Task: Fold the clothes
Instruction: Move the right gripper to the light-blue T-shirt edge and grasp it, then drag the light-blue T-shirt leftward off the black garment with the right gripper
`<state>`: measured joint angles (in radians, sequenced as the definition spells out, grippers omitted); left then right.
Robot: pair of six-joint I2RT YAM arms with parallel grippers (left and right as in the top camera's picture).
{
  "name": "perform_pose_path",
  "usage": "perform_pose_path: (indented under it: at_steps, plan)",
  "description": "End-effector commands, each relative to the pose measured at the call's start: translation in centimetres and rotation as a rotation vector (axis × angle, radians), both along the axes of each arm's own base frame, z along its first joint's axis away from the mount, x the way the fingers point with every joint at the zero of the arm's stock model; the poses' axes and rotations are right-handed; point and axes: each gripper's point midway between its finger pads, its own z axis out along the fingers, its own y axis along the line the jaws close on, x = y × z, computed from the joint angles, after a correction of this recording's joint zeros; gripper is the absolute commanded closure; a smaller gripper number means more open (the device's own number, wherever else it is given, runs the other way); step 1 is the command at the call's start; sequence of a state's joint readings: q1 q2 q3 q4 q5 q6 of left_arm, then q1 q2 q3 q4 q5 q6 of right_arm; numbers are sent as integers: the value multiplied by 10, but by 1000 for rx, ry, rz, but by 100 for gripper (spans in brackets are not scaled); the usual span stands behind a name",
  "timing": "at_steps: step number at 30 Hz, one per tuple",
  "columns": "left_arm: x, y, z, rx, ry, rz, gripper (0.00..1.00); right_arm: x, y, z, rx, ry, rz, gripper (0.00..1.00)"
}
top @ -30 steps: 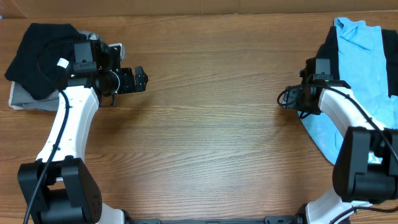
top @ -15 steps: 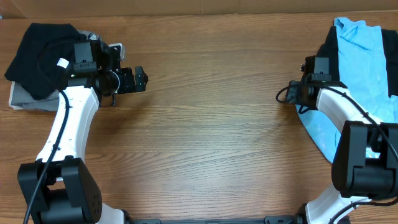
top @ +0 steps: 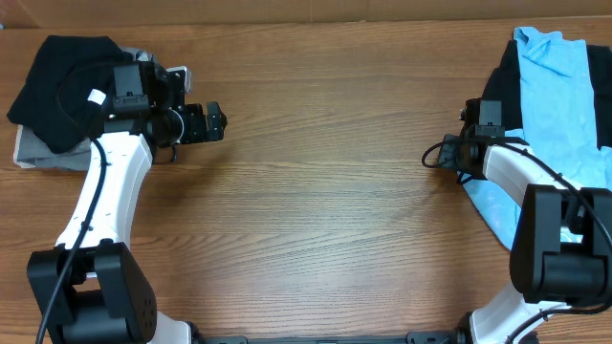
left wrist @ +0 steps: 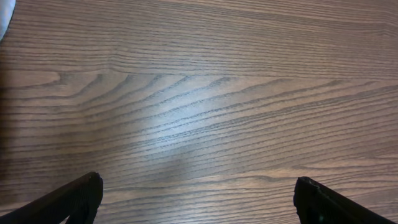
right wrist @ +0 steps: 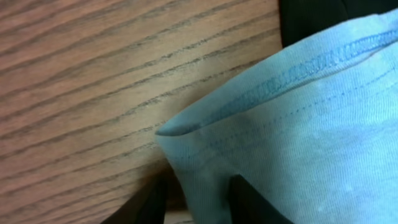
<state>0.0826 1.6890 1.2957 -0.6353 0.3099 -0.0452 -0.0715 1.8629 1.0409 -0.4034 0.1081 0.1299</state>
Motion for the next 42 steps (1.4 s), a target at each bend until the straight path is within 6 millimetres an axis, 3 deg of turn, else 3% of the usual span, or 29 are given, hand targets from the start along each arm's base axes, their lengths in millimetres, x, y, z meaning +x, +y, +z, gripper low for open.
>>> perform_pose_path:
  at_steps: [1, 4, 6, 11, 15, 20, 28, 33, 37, 42]
  plan:
    - [5, 2, 5, 19, -23, -14, 0, -5, -2, -13, 1, 32, -9, 68]
    - [4, 2, 5, 19, -19, -13, 1, -10, -1, -25, 3, 64, -9, 79]
    - [4, 2, 5, 19, -19, -14, 2, -13, -1, -31, 5, 84, -10, 94]
    - [5, 2, 5, 19, -21, -14, 15, -9, -1, -26, 4, 75, -9, 96]
    - [7, 4, 12, 21, -38, -11, 25, -8, 0, -8, 14, 102, -6, 96]
    - [17, 5, 31, 25, -85, -10, 27, 1, 8, 45, 58, 117, 11, 96]
    - [32, 11, 72, 40, -159, 2, 28, 15, 30, 165, 134, 93, 68, 96]
    - [39, 21, 91, 71, -197, 32, 28, 25, 59, 230, 128, -6, 144, 96]
    - [42, 24, 99, 81, -218, 40, 27, 30, 104, 261, 181, -82, 249, 96]
    - [43, 24, 100, 81, -222, 40, 27, 25, 157, 265, 281, -91, 321, 96]
